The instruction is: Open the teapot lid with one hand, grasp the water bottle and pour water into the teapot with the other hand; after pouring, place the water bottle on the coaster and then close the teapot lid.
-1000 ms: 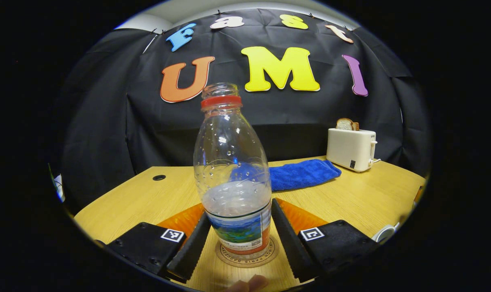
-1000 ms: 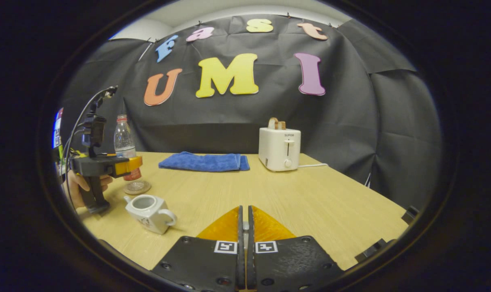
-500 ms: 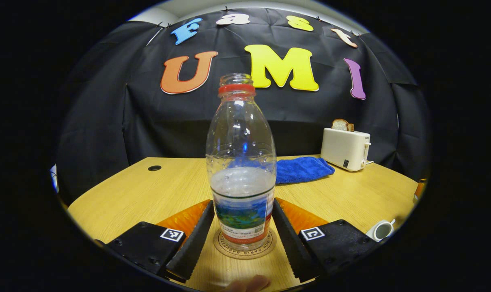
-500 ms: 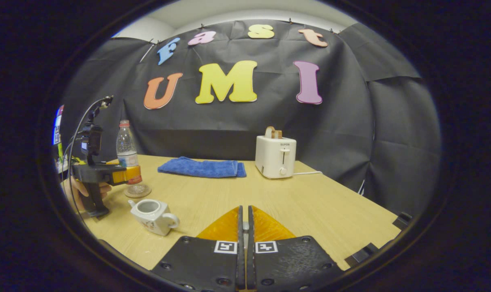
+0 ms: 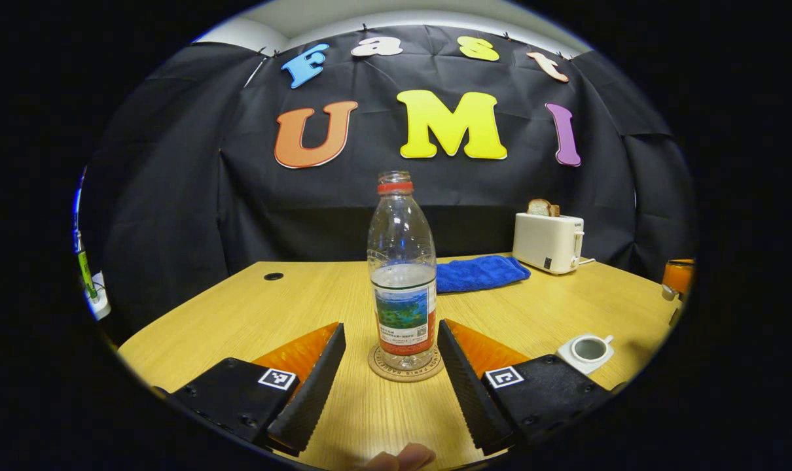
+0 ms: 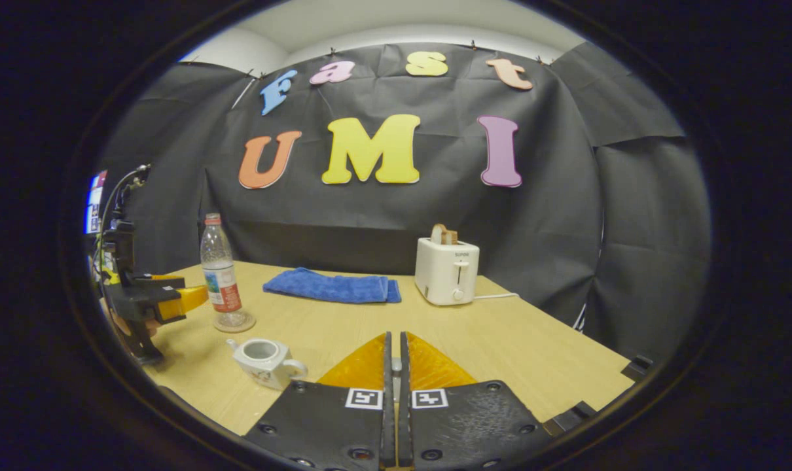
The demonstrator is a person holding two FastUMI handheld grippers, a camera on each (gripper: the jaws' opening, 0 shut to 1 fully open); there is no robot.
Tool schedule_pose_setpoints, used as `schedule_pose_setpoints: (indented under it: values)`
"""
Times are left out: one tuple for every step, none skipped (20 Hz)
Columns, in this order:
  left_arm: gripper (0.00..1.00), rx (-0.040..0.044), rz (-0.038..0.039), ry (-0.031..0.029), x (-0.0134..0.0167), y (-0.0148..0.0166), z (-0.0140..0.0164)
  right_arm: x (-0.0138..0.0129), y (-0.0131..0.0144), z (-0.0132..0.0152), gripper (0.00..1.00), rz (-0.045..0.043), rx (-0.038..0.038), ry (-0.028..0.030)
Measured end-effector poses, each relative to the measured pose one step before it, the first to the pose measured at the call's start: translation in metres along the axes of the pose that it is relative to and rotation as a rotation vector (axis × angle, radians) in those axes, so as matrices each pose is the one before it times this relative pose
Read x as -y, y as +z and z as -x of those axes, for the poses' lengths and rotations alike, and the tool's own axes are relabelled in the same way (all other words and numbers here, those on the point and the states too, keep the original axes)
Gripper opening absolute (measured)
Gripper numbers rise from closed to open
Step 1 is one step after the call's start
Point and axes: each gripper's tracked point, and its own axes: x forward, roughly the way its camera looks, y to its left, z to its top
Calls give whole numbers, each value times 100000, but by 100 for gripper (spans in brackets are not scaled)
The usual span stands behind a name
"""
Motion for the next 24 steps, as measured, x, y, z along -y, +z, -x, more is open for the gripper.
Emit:
schedule_pose_setpoints:
  values:
    - [89, -166, -1165, 1627, -335, 122, 928, -387, 385, 123, 1, 99, 978, 889]
    - [89, 489, 228, 1187, -445, 219, 924, -396, 432, 51, 2, -187, 736, 1154]
    - [89, -563, 1519, -44, -39, 58, 957, -334, 187, -78, 1, -356, 30, 1061]
    - [89, -453, 1755, -1336, 440, -36, 895, -561, 257, -204, 1, -530, -196, 1783]
    - [89, -199, 1911, -1127, 239, 167, 834, -538, 250, -136, 1, -409, 49, 1715]
    - [89, 117, 633, -49, 22, 331, 897, -546, 349, -161, 2, -99, 35, 1897]
    - [89, 611, 594, -57, 45, 477, 827, -606, 306, -188, 2, 60, 259, 1720]
    - [89, 1126, 613, 30, -78, 689, 845, -567, 378, -194, 2, -24, 399, 2055]
    - [89, 601, 1239, 280, -16, 542, 732, -500, 209, -219, 2, 42, 343, 1699]
    - [89, 327, 721, -77, 185, 533, 796, -627, 214, -226, 1, -711, 442, 2689]
    - [89, 534, -406, 708, -125, 427, 855, -724, -127, -495, 2, -1072, -607, 2722]
    - [89, 870, -1716, 652, -68, 638, 763, -480, -192, -342, 2, -865, -933, 1653]
    - [89, 474, -3137, 933, -193, 655, 645, -367, -352, -478, 1, -949, -1224, 1293]
    - [89, 132, -3109, 1565, -423, 519, 684, -458, -351, -486, 1, -1049, -1477, 1246]
    - [89, 2172, -1276, 1515, -437, 1073, 804, -599, -359, -391, 1, -1174, -1362, 1480]
    - [89, 504, 1070, -414, 69, 774, 453, -575, -378, -405, 1, -975, -1230, 1461]
    - [88, 456, 2601, -1674, 568, 761, 514, -548, -394, -354, 1, -966, -1126, 1503]
    - [89, 1417, 1461, -916, 332, 767, 591, -507, -345, -390, 2, -749, -1164, 1172]
    - [89, 1434, 447, -564, 196, 754, 273, -727, -432, -428, 2, -250, -1281, 1850]
    - [88, -150, 299, -1280, 68, 353, 318, -623, -110, -243, 2, -478, -200, 794]
    - [89, 334, 159, -1874, 247, 342, 423, -410, -194, -292, 2, -194, -271, 601]
    - [89, 1286, 208, -1386, 97, 755, 558, -549, -98, -244, 2, 39, 34, 709]
    - [89, 1930, 227, -760, -121, 655, 472, -577, -117, -224, 2, 418, 51, 829]
    - [89, 1417, 436, -998, 9, 552, 329, -373, -82, -280, 1, 153, 67, 761]
